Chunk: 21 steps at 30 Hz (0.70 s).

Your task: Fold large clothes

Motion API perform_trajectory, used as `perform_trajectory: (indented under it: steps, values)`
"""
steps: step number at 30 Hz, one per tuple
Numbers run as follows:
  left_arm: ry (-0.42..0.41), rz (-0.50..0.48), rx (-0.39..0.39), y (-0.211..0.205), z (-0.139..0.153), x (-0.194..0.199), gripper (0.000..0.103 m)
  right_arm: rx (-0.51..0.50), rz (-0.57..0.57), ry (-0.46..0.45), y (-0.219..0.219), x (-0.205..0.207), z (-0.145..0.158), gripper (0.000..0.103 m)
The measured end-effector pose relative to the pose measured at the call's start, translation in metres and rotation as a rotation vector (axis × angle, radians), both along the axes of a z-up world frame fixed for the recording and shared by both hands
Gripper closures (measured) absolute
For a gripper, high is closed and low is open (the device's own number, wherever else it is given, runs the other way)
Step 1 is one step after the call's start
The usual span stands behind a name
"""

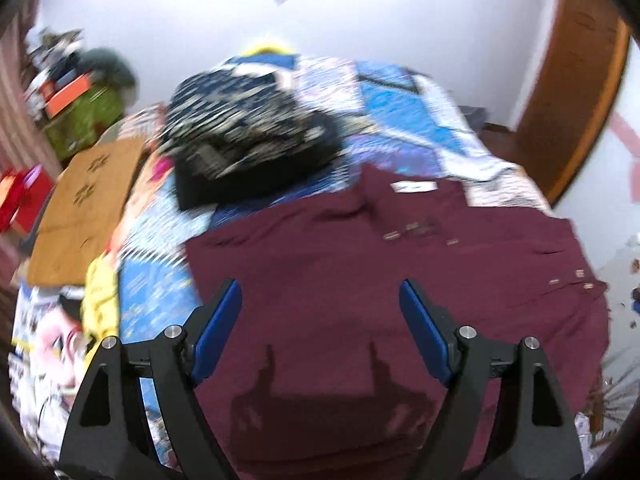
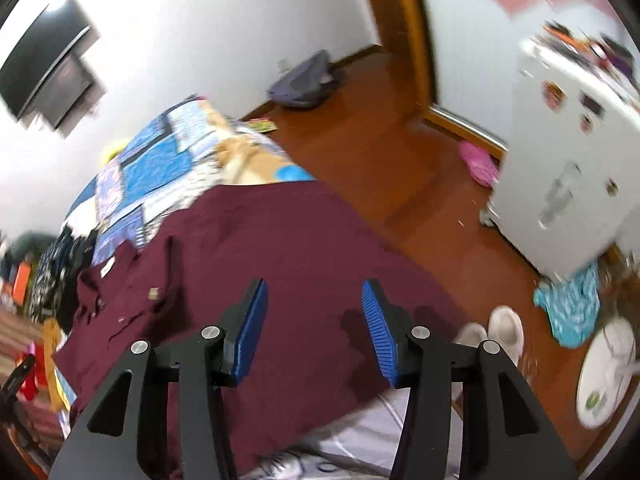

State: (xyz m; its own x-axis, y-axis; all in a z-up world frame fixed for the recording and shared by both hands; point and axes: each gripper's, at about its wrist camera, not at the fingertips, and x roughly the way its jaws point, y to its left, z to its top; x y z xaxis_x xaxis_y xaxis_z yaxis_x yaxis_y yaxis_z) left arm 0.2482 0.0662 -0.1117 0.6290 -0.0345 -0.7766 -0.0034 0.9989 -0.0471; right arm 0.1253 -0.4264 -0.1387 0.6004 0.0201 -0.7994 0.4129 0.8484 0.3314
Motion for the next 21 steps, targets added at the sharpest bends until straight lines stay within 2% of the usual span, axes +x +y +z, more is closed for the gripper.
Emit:
perform_trajectory:
  steps: [5, 10, 15, 17, 21]
  values:
    - [-0.011, -0.116, -0.002, -0.049, 0.007, 0.011, 0.021, 0.091, -0.093, 0.064, -0.025, -0.022, -0.032, 0.057]
    - [0.011, -0.208, 0.005, -0.092, -0.003, 0.016, 0.021, 0.219, -0.162, 0.106, -0.042, -0.037, -0.063, 0.057]
    - [0.049, -0.255, -0.004, -0.113, -0.017, 0.015, 0.021, 0.359, -0.210, 0.109, -0.056, -0.036, -0.089, 0.057]
    - [0.061, -0.261, -0.005, -0.116, -0.021, 0.015, 0.021, 0.385, -0.232, 0.094, -0.060, -0.036, -0.094, 0.057]
    - [0.087, -0.260, 0.000, -0.120, -0.031, 0.014, 0.021, 0.365, -0.296, 0.052, -0.066, -0.032, -0.095, 0.058]
